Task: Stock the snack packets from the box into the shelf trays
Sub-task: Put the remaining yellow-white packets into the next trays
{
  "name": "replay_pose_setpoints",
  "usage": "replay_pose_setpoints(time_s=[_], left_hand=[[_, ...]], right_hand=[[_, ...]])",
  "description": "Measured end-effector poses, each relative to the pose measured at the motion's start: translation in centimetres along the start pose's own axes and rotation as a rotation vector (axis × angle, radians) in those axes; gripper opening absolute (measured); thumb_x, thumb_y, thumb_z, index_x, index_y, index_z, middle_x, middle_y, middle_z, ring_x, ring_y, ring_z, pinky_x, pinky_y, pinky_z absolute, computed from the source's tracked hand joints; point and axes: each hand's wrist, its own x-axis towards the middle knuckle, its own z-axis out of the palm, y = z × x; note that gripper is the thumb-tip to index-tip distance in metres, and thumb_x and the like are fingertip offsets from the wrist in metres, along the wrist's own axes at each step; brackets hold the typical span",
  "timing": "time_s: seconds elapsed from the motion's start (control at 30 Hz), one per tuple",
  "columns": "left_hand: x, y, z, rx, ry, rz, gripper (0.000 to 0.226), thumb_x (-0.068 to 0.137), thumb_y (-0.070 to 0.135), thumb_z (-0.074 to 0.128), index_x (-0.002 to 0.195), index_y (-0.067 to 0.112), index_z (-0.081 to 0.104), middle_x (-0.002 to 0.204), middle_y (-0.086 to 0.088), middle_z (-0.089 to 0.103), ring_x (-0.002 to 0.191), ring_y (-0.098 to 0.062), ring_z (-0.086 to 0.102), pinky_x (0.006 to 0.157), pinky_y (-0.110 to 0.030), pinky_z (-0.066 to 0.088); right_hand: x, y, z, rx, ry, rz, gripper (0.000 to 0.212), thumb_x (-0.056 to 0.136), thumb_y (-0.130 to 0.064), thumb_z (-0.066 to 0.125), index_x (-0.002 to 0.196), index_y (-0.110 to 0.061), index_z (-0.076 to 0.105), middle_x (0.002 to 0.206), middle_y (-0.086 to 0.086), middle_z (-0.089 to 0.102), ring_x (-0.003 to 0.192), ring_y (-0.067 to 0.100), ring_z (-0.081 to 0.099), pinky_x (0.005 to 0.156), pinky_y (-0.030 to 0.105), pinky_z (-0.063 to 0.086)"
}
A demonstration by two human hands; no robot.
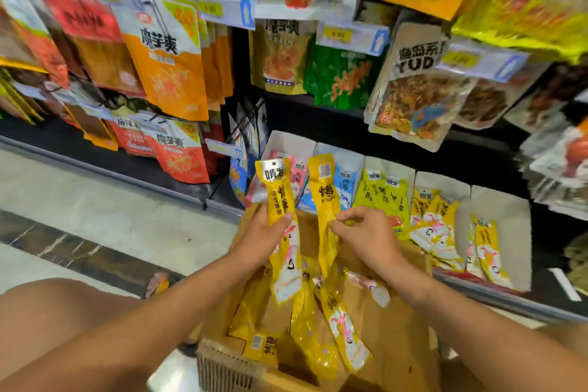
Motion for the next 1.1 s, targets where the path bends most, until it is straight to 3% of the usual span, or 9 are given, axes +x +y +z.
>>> replay_pose_setpoints(time_s=[0.13,0.23,0.3,0.43,0.57,0.83,0.97,1.03,1.1], left_hand=[[0.1,3.8,2.0,-0.081,-0.158,0.034,0.069,0.079,0.063,0.076,0.138,0.033,0.057,0.130,0.015,0.070,0.120,-0.009,0.066,0.105,-0.039,0.051],[0.1,4.5,3.7,-0.087,-0.120,0.046,0.047,0.089,0.027,0.081,0.131,0.025,0.062,0.118,0.010,0.076,0.108,-0.010,0.072,0.093,-0.032,0.058],[0.4,4.0,4.5,-0.126,-0.120,0.034,0.036,0.092,0.010,0.075,0.124,0.023,0.065,0.113,0.008,0.078,0.107,-0.016,0.073,0.095,-0.039,0.059],[2.4,3.3,4.6,-0.210,-0.136,-0.018,0.032,0.094,0.008,0.072,0.124,0.016,0.067,0.115,-0.003,0.077,0.108,-0.027,0.073,0.101,-0.055,0.054],[3.9,3.4,5.0,-0.239,-0.147,-0.062,0.030,0.093,0.005,0.072,0.121,0.017,0.068,0.112,-0.003,0.078,0.105,-0.025,0.074,0.100,-0.053,0.055],[3.9,1.1,5.4,-0.233,-0.205,-0.151,0.032,0.096,0.011,0.070,0.127,0.016,0.066,0.118,-0.004,0.076,0.110,-0.026,0.073,0.104,-0.055,0.053],[4.3,0.8,5.5,-0.312,-0.174,-0.176,0.034,0.101,0.028,0.065,0.135,0.022,0.062,0.127,-0.001,0.073,0.118,-0.025,0.069,0.108,-0.055,0.049],[4.6,1.0,5.5,-0.434,-0.160,-0.244,0.050,0.098,0.046,0.063,0.143,0.025,0.056,0.135,-0.002,0.068,0.125,-0.027,0.065,0.113,-0.055,0.044],[4.7,1.7,5.7,-0.532,-0.141,-0.312,0.049,0.104,0.050,0.051,0.145,0.022,0.055,0.136,-0.007,0.068,0.126,-0.030,0.064,0.113,-0.056,0.044]], right_hand=[[-0.7,-1.0,-2.4,0.099,0.035,-0.020,0.016,0.067,-0.050,0.079,0.071,-0.035,0.075,0.083,-0.025,0.073,0.087,-0.005,0.067,0.079,0.027,0.053],[-2.0,-0.4,-2.4,0.122,0.018,-0.069,0.009,0.076,-0.035,0.078,0.069,-0.032,0.075,0.075,-0.022,0.072,0.075,-0.009,0.065,0.069,0.021,0.048],[-2.0,0.5,-1.9,0.193,-0.006,-0.051,0.007,0.079,-0.031,0.080,0.075,-0.028,0.075,0.076,-0.019,0.073,0.074,-0.006,0.066,0.069,0.022,0.050],[0.3,0.9,-1.4,0.448,-0.080,0.082,0.034,0.076,-0.023,0.086,0.100,-0.027,0.061,0.079,-0.006,0.069,0.082,0.014,0.069,0.079,0.038,0.056],[2.0,1.6,-1.7,0.475,-0.196,0.084,0.029,0.082,-0.026,0.083,0.107,-0.024,0.068,0.096,0.006,0.074,0.089,0.015,0.072,0.072,0.022,0.052],[1.7,3.6,-0.7,0.610,-0.422,0.104,0.020,0.087,-0.008,0.074,0.107,-0.010,0.074,0.103,0.007,0.077,0.097,0.023,0.074,0.082,0.034,0.059],[2.4,3.4,-1.0,0.616,-0.321,0.096,0.014,0.086,-0.005,0.075,0.098,-0.012,0.074,0.098,0.004,0.078,0.093,0.020,0.073,0.078,0.030,0.059],[2.9,3.6,-1.1,0.557,-0.228,0.071,0.015,0.085,-0.006,0.077,0.097,-0.014,0.072,0.096,0.001,0.078,0.094,0.019,0.073,0.081,0.034,0.060],[3.2,3.9,-1.0,0.477,-0.134,0.042,0.016,0.085,-0.009,0.078,0.097,-0.016,0.070,0.094,-0.002,0.077,0.092,0.017,0.073,0.083,0.038,0.060]])
